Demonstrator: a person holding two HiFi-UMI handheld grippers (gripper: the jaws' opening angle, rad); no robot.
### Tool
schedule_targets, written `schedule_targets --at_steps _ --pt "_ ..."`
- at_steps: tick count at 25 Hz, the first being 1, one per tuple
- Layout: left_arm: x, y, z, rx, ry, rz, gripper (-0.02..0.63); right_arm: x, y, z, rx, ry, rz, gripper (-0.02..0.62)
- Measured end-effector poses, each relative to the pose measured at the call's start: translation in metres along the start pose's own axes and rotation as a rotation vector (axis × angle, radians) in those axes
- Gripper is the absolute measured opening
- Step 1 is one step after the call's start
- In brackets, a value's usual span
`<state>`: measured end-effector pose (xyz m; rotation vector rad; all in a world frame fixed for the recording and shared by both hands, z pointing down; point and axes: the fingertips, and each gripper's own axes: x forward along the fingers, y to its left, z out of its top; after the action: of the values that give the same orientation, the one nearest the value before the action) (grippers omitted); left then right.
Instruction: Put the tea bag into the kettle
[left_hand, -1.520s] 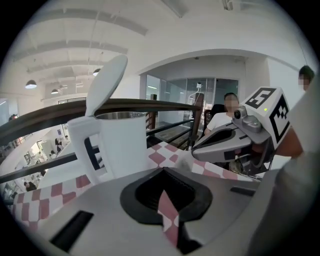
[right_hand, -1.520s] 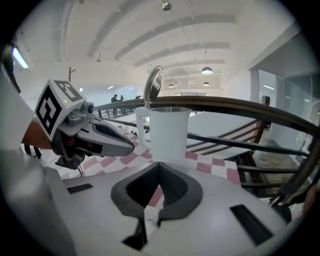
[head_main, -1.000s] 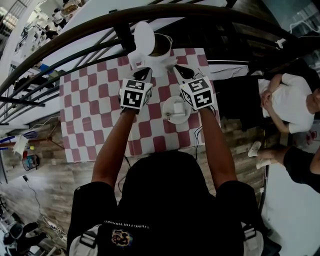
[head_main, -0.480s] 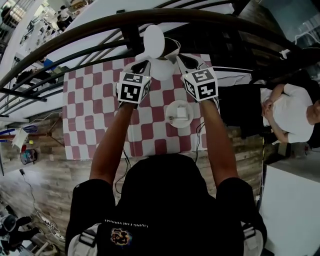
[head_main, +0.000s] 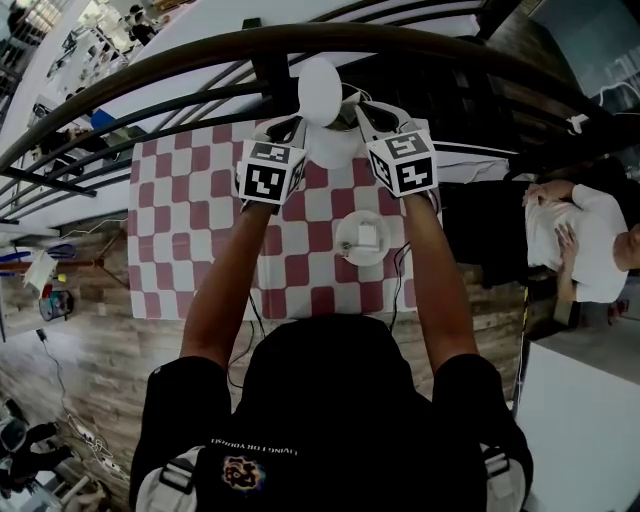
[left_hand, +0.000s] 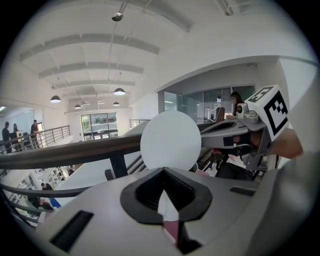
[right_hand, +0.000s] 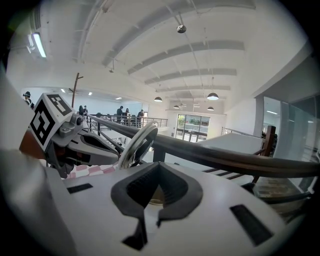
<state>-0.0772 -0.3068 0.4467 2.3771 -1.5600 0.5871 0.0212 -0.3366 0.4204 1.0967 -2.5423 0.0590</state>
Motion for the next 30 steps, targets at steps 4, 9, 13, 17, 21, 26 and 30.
schedule_targets --at_steps 4,9,13,17,21,26,30 --pt "0.002 0.006 0.002 -0.007 -0.004 0.004 0.003 0.009 0.0 0.0 0.001 0.005 0.008 0.014" --pt "0.005 0.012 0.0 -0.014 -0.003 0.007 0.003 0.02 -0.002 -0.005 0.017 0.017 0.004 0.014" --pt "0.007 0.014 0.0 -0.017 -0.006 0.008 0.003 0.023 -0.006 -0.007 0.053 0.013 -0.012 0.034" --pt "0.009 0.016 0.002 -0.018 -0.008 0.007 0.003 0.02 -0.01 0.002 0.074 -0.028 -0.016 0.038" --pt "0.01 0.017 0.005 -0.02 -0.013 0.008 0.003 0.016 -0.011 0.016 0.06 -0.058 -0.014 0.038" --pt "0.009 0.018 0.009 -0.022 -0.025 0.006 0.003 -0.002 -0.01 0.054 0.029 -0.146 -0.031 0.035" --pt "0.009 0.018 0.009 -0.024 -0.027 0.005 0.003 -0.015 0.006 0.086 -0.028 -0.213 0.005 0.015"
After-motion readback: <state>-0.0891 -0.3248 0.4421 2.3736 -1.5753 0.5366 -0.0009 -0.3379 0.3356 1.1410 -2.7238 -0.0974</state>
